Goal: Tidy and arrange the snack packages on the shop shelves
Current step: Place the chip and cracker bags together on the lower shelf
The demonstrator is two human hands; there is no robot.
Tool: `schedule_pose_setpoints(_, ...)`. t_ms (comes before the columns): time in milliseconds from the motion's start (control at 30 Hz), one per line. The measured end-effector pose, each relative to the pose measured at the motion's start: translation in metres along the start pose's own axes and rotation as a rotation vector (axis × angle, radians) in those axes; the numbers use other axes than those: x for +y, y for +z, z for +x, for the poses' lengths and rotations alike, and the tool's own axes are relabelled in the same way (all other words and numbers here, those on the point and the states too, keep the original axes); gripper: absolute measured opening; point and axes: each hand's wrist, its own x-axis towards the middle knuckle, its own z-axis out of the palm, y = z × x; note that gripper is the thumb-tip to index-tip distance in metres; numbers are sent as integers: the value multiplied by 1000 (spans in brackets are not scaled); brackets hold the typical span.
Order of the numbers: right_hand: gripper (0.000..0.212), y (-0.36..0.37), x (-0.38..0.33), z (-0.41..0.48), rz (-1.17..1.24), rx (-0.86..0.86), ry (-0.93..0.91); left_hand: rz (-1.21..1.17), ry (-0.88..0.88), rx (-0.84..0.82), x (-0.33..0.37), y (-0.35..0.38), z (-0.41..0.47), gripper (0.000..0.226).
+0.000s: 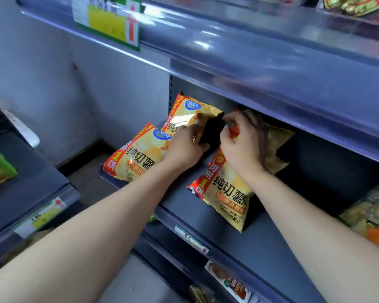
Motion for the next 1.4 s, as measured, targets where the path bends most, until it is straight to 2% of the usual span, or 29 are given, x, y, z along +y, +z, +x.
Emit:
schedule_pose_setpoints(100, 35, 16, -19, 16, -158, -189, 12, 341, -76, 92, -25, -42, 14, 45)
schedule_pose_setpoints(200, 50, 19, -32, 28, -128, -389, 88, 609, -226, 15, -48, -69, 17, 71)
schedule_pose_setpoints(267, 58, 14, -29, 29, -56, -540, 193, 635, -302, -19, -59, -76, 19, 84)
schedule_pose_setpoints(333, 55, 11, -23, 29, -54, -647, 300, 552, -425, -83, -68, -81, 23, 91)
schedule_pose_setpoints(400, 48, 9, -23, 29, -85, -698, 328, 312, -542, -212, -72, -86, 27, 93)
schedule_pose_setpoints(467, 44, 11, -29, 33, -63, -739, 312, 104, -576, -299, -73, -90, 27, 73)
schedule_pose_setpoints(500, 41, 14, -33, 35, -28, -753, 308, 54, -582, -305, -74, -91, 26, 62)
schedule_pose_setpoints(567, 38, 22, -41, 42, 25, -754, 282, -15, -583, -281, -74, -91, 26, 60)
schedule_pose_setpoints(667, 37, 36, -49, 52, 25, -691, 232, -164, -502, -207, -79, -89, 24, 73)
schedule_pose_setpoints(800, 38, 49, -57, 66, 106, -634, 264, -351, -368, -118, -92, -86, 17, 96)
schedule_pose_setpoints(900, 38, 56, -63, 76, 39, -618, 199, -369, -321, -129, -97, -84, 18, 90)
schedule_pose_setpoints(933, 39, 59, -61, 79, 48, -606, 224, -357, -304, -152, -96, -83, 19, 85)
schedule_pose_setpoints(1000, 43, 64, -56, 83, 283, -594, 427, -343, -275, -201, -93, -81, 22, 72)
schedule_pose_setpoints(1067, 45, 64, -53, 85, 245, -625, 437, -336, -256, -224, -94, -78, 24, 65)
schedule_pose_setpoints(1167, 41, 61, -52, 85, 168, -739, 418, -340, -256, -221, -96, -75, 25, 71)
schedule_pose_setpoints(1400, 37, 71, -38, 91, 169, -739, 432, -309, -230, -237, -99, -71, 31, 75)
